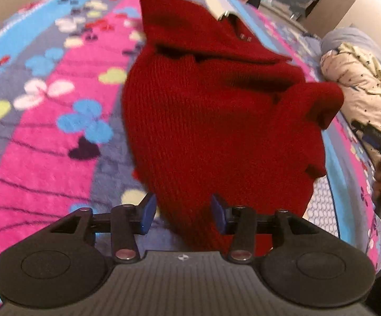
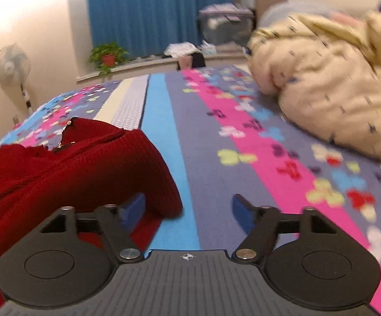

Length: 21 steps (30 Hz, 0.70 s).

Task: Fold small clothes
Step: 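Grasp the sweater hem with both grippers and pull it straight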

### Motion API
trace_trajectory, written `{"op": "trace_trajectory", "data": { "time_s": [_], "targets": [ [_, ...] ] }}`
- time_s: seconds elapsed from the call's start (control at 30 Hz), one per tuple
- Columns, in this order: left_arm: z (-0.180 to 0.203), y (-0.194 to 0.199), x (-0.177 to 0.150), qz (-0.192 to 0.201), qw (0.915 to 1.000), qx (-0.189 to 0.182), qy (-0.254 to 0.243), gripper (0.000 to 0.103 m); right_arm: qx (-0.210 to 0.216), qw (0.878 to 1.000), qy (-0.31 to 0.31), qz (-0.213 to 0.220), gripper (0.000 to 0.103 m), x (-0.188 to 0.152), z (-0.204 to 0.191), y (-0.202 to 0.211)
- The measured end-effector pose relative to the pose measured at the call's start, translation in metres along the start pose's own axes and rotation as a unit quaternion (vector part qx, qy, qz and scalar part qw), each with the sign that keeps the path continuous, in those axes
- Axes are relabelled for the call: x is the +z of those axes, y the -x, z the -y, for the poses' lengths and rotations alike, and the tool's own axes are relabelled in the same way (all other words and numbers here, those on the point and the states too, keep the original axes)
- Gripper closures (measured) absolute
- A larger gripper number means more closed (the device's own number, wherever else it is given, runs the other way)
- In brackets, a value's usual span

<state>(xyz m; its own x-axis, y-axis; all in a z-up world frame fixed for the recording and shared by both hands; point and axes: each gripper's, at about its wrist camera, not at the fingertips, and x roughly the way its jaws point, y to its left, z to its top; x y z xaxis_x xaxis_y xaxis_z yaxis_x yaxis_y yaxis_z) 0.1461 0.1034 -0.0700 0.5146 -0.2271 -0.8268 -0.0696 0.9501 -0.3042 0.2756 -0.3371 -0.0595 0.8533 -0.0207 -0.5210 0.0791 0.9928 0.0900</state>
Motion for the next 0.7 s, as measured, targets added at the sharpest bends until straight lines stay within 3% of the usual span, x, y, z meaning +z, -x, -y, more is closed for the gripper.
{"op": "trace_trajectory", "data": {
  "time_s": [0.1, 0.37, 0.43, 0.5, 0.53, 0.6, 0.7],
  "targets": [
    [-0.011, -0.011, 0.002, -0.016, 0.9995, 0.005, 0.026, 0.037, 0.025, 0.999, 0.038, 0.009, 0.019, 0.001, -0.013, -0.030],
    [-0.015, -0.023, 0.008, -0.018, 0.9988, 0.001, 0.045, 0.035, 0.064, 0.994, 0.085, 0.009, 0.023, 0.002, -0.033, -0.081],
    [-0.009, -0.026, 0.010, -0.012, 0.9992, 0.003, 0.038, 0.035, 0.082, 0.992, 0.095, 0.003, 0.042, 0.000, -0.035, -0.083],
    [-0.003, -0.026, 0.011, -0.006, 0.9997, 0.004, 0.022, 0.047, 0.092, 0.991, 0.098, -0.005, 0.080, 0.002, -0.038, -0.080],
    [-0.001, -0.027, 0.010, -0.006, 0.9999, 0.003, 0.012, 0.051, 0.093, 0.991, 0.094, -0.009, 0.087, 0.004, -0.036, -0.078],
    [0.003, -0.026, 0.010, -0.004, 1.0000, 0.000, -0.007, 0.074, 0.097, 0.993, 0.064, -0.017, 0.095, 0.008, -0.031, -0.068],
    [0.003, -0.017, 0.009, 0.008, 0.9998, -0.005, -0.016, 0.081, 0.118, 0.992, 0.024, -0.029, 0.096, 0.013, -0.022, -0.045]
  ]
}}
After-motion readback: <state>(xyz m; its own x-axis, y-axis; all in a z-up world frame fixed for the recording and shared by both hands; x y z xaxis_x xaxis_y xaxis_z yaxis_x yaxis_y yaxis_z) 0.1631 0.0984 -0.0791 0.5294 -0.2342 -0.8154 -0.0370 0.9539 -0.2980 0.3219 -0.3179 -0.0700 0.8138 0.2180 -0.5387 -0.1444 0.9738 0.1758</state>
